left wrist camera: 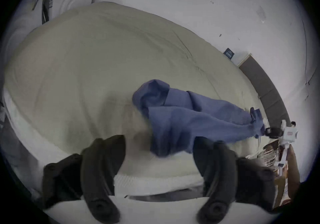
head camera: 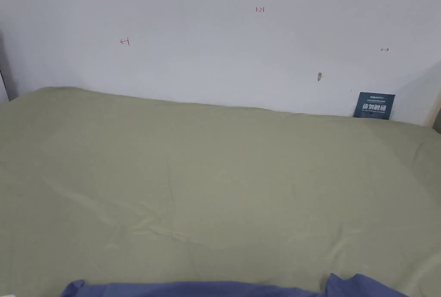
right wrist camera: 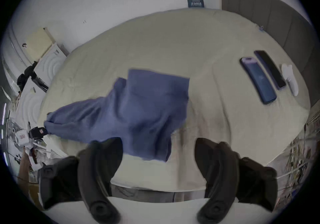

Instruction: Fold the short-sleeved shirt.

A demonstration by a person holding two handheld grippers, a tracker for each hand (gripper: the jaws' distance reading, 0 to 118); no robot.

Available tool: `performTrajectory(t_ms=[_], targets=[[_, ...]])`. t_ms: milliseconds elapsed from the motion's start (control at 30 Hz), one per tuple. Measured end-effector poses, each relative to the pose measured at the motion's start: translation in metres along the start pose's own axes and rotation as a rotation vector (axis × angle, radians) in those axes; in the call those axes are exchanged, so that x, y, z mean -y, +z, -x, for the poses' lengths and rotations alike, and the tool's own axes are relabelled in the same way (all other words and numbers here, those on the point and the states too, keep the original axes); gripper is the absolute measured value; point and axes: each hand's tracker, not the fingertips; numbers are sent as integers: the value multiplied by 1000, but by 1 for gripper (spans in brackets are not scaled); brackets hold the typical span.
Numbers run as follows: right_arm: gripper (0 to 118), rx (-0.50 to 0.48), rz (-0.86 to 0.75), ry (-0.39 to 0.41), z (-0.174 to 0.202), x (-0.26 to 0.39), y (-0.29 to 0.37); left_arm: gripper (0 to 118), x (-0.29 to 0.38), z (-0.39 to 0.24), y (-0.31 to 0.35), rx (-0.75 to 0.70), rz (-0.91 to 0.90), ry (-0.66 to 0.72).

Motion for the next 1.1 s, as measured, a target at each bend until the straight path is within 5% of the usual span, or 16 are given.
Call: performTrajectory(t_ms=[133,300,433,500,533,567,600,633,667,933,1100], targets=[[83,90,-404,216,51,1,78,89,-8,-54,65,-59,-320,-181],[83,119,-819,272,112,7,116,89,-19,-153,109,-19,-690,-199],[80,164,-894,324,151,13,109,89,-8,-205,103,-93,-840,-210],[61,173,-868,320,162,18,103,86,5,-222,95,-133,-871,-191],[15,163,-864,319,163,19,98,74,13,-226,93,-131,-884,-192],[0,155,-857,318,165,21,95,50,19,-230,91,-115,-901,-204],[0,178,-835,304,166,24,89,13,25,-234,89,-132,-919,-210],[0,191,-845,291,166,27,88,0,26,-237,87,-167,-918,-217],[0,153,-830,284,162,28,87,0,28,-239,85,-193,-935,-242],[0,140,-821,281,159,22,97,0,-14,-181,96,-166,-759,-250],[0,139,-793,272,152,19,97,0,-74,-75,70,86,-257,-88]])
